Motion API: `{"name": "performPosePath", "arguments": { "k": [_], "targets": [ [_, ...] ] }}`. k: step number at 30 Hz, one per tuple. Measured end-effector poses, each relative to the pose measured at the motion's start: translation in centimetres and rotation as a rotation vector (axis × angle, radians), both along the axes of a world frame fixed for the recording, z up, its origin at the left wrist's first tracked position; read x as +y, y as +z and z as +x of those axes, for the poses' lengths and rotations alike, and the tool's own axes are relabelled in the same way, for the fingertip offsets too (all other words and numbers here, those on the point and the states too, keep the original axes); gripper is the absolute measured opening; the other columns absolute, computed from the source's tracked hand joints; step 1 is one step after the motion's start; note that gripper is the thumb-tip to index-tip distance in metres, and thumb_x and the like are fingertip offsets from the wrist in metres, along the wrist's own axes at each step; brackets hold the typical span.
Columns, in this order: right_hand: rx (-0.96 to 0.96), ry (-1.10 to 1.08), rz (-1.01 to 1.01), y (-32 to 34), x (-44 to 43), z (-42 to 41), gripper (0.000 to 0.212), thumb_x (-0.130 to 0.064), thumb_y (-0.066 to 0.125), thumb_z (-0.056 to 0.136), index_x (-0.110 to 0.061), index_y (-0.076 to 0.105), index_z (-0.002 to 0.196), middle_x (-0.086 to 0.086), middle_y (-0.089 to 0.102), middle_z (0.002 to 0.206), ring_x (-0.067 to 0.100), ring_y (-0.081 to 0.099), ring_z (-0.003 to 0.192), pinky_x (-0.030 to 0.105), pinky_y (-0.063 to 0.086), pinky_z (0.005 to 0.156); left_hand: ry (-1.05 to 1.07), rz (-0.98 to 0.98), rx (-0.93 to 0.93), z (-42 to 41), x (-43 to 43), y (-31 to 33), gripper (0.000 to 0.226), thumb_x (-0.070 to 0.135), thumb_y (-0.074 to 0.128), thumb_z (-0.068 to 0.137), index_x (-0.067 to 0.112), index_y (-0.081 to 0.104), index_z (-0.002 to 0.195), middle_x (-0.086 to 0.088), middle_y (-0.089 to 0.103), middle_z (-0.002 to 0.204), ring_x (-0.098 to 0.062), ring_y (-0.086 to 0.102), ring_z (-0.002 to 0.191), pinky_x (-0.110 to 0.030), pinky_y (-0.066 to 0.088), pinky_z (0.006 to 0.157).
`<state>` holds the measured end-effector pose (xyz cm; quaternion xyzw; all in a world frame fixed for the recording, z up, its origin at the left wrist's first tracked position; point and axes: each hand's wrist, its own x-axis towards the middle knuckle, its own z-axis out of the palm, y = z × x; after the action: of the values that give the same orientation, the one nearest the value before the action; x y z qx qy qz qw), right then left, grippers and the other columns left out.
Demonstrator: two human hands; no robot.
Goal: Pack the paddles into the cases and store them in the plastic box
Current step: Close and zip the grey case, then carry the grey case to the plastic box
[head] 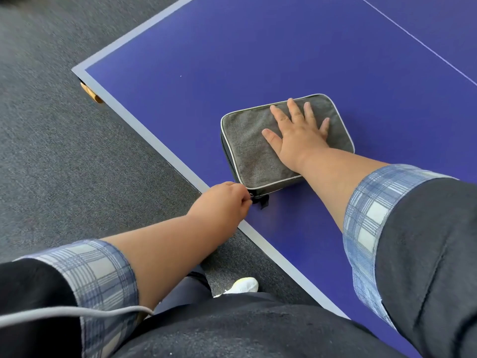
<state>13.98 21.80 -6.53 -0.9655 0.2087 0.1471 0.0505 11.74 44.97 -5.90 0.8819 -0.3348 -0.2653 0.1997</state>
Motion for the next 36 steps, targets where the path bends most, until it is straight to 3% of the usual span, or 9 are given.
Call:
{"name": "performPosePath", "arguments": {
  "k": [7, 10, 12, 14, 17, 20, 23, 33, 36],
  "targets": [
    [-0.007, -0.037, 0.175, 1.2, -0.3, -0.2, 0.073, -0.076, 0.02, 0.09, -0.044, 0.015, 0.156, -0.005, 0.0, 0.17, 0.025, -0.011, 0.155, 0.066, -0.007, 0.116, -0.026, 0.072, 0.079, 0.8, 0.2, 0.3, 0.024, 0.039, 0.051, 0.099, 0.024, 0.068, 0.106, 0.002, 0.064, 0.099, -0.022, 0.063, 0.09, -0.036, 0.052, 0.08],
    [-0.235, -0.212, 0.397, 2.4, -0.8, -2.5, 0.058, -0.057, 0.038, 0.101, -0.034, 0.035, 0.154, 0.003, 0.016, 0.168, 0.024, 0.0, 0.156, 0.059, 0.0, 0.122, -0.039, 0.159, 0.083, 2.6, 1.4, 1.4, 0.043, 0.055, 0.039, 0.098, 0.023, 0.066, 0.087, 0.003, 0.066, 0.079, -0.017, 0.062, 0.073, -0.035, 0.051, 0.065],
    [-0.36, -0.384, 0.317, 3.0, -0.6, -4.7, 0.055, -0.048, 0.048, 0.1, -0.029, 0.041, 0.151, 0.005, 0.025, 0.165, 0.025, 0.01, 0.155, 0.058, 0.011, 0.122, 0.092, 0.168, 0.069, 4.2, 1.6, 2.1, 0.053, 0.061, 0.034, 0.097, 0.02, 0.063, 0.083, 0.002, 0.067, 0.073, -0.017, 0.062, 0.067, -0.036, 0.053, 0.064],
    [-0.338, -0.543, 0.246, 3.4, -0.8, -6.5, 0.063, -0.046, 0.055, 0.097, -0.025, 0.036, 0.153, 0.008, 0.025, 0.165, 0.029, 0.012, 0.154, 0.059, 0.017, 0.12, 0.303, 0.117, 0.176, 6.2, 0.9, 2.4, 0.046, 0.062, 0.042, 0.094, 0.02, 0.061, 0.097, 0.002, 0.071, 0.083, -0.017, 0.067, 0.072, -0.041, 0.057, 0.072],
    [-0.231, -0.754, 0.459, 4.0, -2.8, -7.3, 0.084, -0.048, 0.06, 0.093, -0.024, 0.015, 0.16, 0.005, 0.017, 0.168, 0.027, 0.014, 0.154, 0.05, 0.021, 0.121, 0.508, 0.063, 0.545, 8.0, -1.6, 2.7, 0.058, 0.054, 0.058, 0.089, 0.017, 0.048, 0.134, -0.009, 0.067, 0.111, -0.031, 0.068, 0.097, -0.048, 0.056, 0.088],
    [-0.162, -0.893, 0.63, 4.3, -4.0, -7.0, 0.096, -0.056, 0.064, 0.088, -0.026, 0.01, 0.161, 0.004, 0.022, 0.165, 0.027, 0.028, 0.149, 0.044, 0.032, 0.114, 0.536, 0.043, 0.653, 8.0, -3.6, 2.2, 0.051, 0.048, 0.064, 0.086, 0.026, 0.046, 0.128, -0.005, 0.06, 0.109, -0.027, 0.065, 0.091, -0.046, 0.059, 0.084],
    [-0.18, -1.065, 0.718, 4.0, -3.8, -8.4, 0.088, -0.059, 0.071, 0.079, -0.031, 0.033, 0.153, 0.004, 0.045, 0.151, 0.027, 0.048, 0.133, 0.045, 0.042, 0.11, 0.574, -0.004, 0.659, 8.2, -4.3, 1.4, 0.047, 0.039, 0.064, 0.088, 0.035, 0.041, 0.128, -0.003, 0.058, 0.11, -0.026, 0.064, 0.09, -0.047, 0.06, 0.082],
    [-0.671, -1.679, 0.901, 6.0, 2.4, -19.1, 0.061, -0.055, 0.069, 0.082, -0.032, 0.044, 0.132, -0.014, 0.058, 0.108, 0.01, 0.057, 0.096, 0.035, 0.046, 0.077, 0.005, -0.026, 0.609, 11.1, -12.2, 5.6, 0.057, 0.032, 0.064, 0.091, 0.058, 0.033, 0.131, 0.013, 0.063, 0.108, -0.019, 0.065, 0.096, -0.048, 0.057, 0.085],
    [-0.847, -1.858, 0.936, 7.1, 3.6, -22.0, 0.061, -0.058, 0.07, 0.077, -0.032, 0.043, 0.124, -0.007, 0.061, 0.11, 0.019, 0.062, 0.101, 0.044, 0.055, 0.087, -0.164, 0.0, 0.617, 10.0, -16.1, 6.9, 0.054, 0.035, 0.065, 0.09, 0.056, 0.038, 0.132, 0.013, 0.065, 0.111, -0.019, 0.065, 0.101, -0.047, 0.055, 0.087]
  ]
}}
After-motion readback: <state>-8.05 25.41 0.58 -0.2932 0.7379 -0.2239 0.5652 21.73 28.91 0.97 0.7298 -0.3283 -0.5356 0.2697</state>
